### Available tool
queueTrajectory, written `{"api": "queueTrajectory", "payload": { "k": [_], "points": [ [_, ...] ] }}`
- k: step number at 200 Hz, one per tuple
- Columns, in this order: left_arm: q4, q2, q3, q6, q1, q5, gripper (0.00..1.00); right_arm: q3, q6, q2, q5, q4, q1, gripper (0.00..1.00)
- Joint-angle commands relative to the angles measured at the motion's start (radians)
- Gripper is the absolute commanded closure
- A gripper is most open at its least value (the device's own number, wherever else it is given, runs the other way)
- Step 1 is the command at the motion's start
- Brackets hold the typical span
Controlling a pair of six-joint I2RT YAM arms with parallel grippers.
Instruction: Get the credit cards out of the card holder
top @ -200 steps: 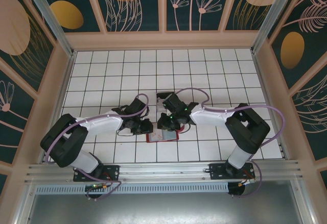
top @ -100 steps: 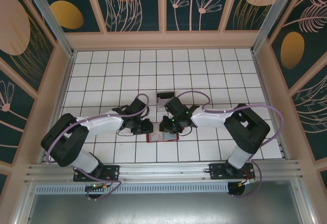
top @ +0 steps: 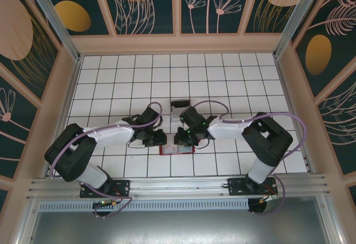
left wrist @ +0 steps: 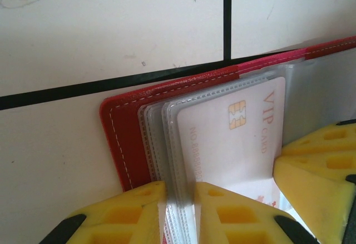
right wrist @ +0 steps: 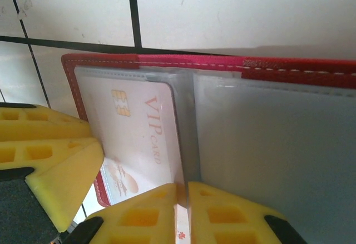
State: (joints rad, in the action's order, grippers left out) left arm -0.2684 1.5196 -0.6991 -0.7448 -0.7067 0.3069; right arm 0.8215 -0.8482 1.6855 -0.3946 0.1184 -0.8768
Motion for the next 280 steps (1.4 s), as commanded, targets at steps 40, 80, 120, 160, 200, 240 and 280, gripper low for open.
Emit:
{"api": "queueTrajectory", "payload": {
  "k": [40, 80, 120, 160, 200, 240, 280],
  "points": [
    [-0.012, 0.005, 0.016, 0.008, 0.004, 0.003, 0.77, -0.039, -0.009, -0.017, 0.029, 0.031, 0.013, 0.89],
    [-0.015, 0.005, 0.013, 0.009, 0.004, 0.001, 0.77, -0.054, -0.005, -0.055, 0.043, 0.059, 0.022, 0.89],
    [-0.017, 0.01, 0.01, 0.012, 0.004, 0.006, 0.77, -0.054, -0.008, -0.082, 0.037, 0.037, 0.025, 0.86],
    [-0.039, 0.023, 0.003, 0.022, 0.005, -0.009, 0.78, -0.067, -0.016, -0.081, 0.009, -0.019, 0.03, 0.77],
    [-0.067, 0.034, 0.003, 0.03, 0.004, -0.03, 0.78, -0.086, -0.022, -0.048, -0.015, -0.051, 0.033, 0.75],
    [-0.079, 0.049, 0.002, 0.039, 0.005, -0.031, 0.78, -0.105, -0.028, -0.043, -0.048, -0.1, 0.033, 0.76],
    [-0.075, 0.068, 0.006, 0.039, 0.004, -0.014, 0.78, -0.116, -0.038, -0.038, -0.072, -0.134, 0.033, 0.77]
  ]
}}
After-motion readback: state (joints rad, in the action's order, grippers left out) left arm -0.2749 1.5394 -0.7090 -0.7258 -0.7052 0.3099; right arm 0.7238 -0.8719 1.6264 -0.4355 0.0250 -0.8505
